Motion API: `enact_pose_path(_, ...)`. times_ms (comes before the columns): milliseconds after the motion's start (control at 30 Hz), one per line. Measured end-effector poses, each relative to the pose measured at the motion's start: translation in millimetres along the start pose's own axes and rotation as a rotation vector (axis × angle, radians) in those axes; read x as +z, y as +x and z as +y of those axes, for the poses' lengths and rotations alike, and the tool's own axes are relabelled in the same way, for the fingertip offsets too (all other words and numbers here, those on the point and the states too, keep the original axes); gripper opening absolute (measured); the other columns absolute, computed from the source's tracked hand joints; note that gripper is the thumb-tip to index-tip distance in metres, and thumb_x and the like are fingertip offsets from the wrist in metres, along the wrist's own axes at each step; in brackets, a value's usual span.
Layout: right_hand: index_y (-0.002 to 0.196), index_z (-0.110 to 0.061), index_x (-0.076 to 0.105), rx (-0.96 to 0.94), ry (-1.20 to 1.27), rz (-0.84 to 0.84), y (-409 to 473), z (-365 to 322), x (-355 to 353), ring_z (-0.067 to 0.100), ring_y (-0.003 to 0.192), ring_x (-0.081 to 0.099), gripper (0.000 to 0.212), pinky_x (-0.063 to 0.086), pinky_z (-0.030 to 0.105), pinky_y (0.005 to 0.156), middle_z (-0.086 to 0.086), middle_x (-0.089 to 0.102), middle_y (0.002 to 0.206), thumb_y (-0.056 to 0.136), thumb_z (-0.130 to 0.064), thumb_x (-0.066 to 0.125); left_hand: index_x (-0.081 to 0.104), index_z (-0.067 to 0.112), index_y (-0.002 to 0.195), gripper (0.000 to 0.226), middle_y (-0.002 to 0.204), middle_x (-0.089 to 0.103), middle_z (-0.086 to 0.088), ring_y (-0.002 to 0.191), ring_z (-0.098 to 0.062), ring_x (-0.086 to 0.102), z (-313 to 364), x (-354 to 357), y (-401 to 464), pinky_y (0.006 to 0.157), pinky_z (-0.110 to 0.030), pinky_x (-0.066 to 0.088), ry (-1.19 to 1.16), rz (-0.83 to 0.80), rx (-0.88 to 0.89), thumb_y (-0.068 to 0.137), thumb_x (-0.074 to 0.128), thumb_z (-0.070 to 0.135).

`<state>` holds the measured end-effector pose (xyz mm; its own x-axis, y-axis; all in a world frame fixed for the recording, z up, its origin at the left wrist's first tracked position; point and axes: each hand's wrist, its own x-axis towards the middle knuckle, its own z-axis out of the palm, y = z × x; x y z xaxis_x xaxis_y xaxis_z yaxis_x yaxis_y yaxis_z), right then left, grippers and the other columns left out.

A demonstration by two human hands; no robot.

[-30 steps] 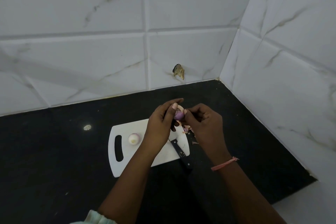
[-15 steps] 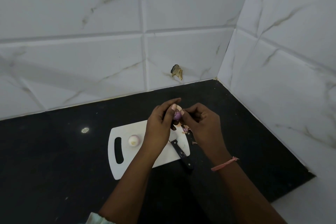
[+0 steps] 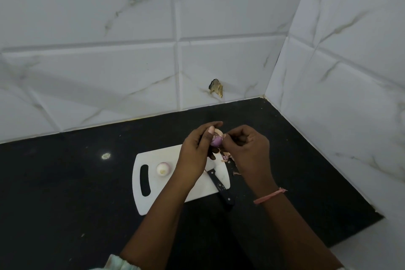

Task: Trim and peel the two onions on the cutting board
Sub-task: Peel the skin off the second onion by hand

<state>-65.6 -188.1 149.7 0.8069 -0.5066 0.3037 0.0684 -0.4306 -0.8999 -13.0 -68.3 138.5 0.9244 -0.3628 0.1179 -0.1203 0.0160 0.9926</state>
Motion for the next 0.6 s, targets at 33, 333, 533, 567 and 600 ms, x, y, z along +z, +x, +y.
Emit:
enact_pose_path(33,0.08,-0.016,0.068,-0.005,-0.019,-0.008,0.4,0.7,0.1,0.007,0.069,0.07,0.014,0.06,0.026,0.066,-0.004,0.071,0.074,0.076,-0.02,0.08,0.065,0.031,0.111,0.023,0.105,0.068,-0.008,0.075,-0.008,0.065,1.1,-0.6,-0.7,0.062,-0.022,0.054,-0.013,0.002,-0.005,0.103,0.045,0.023)
enact_pose_path(333,0.103,-0.016,0.068,-0.057,0.053,-0.148,-4.9,1.7,3.9,0.008,0.092,0.07,0.016,0.058,0.035,0.083,-0.003,0.072,0.096,0.089,-0.022,0.068,0.065,0.022,0.123,0.027,0.106,0.069,0.0,0.088,-0.007,0.067,3.9,-1.8,-2.7,0.07,-0.021,0.057,-0.147,0.107,-0.045,0.103,0.047,0.024)
enact_pose_path(533,0.094,-0.015,0.068,-0.134,-0.012,-0.107,-2.2,2.1,5.1,0.007,0.084,0.07,0.005,0.058,0.036,0.078,-0.005,0.072,0.087,0.091,-0.017,0.066,0.064,0.02,0.125,0.027,0.114,0.069,-0.004,0.103,-0.017,0.068,3.5,1.0,-5.8,0.077,-0.025,0.059,-0.22,0.142,-0.056,0.101,0.05,0.018)
enact_pose_path(567,0.095,-0.014,0.067,-0.15,-0.035,-0.11,-1.2,1.8,4.4,0.006,0.084,0.069,0.005,0.058,0.034,0.077,-0.005,0.072,0.087,0.091,-0.017,0.066,0.064,0.02,0.125,0.028,0.116,0.068,-0.005,0.104,-0.019,0.068,3.3,1.0,-6.0,0.078,-0.025,0.059,-0.223,0.14,-0.056,0.101,0.051,0.018)
enact_pose_path(600,0.096,-0.013,0.066,-0.171,-0.074,-0.11,-0.4,1.5,4.1,0.006,0.083,0.069,0.006,0.058,0.033,0.076,-0.004,0.071,0.087,0.092,-0.017,0.065,0.064,0.019,0.125,0.028,0.116,0.068,-0.005,0.105,-0.02,0.068,3.3,1.1,-6.0,0.078,-0.026,0.059,-0.223,0.139,-0.055,0.101,0.051,0.018)
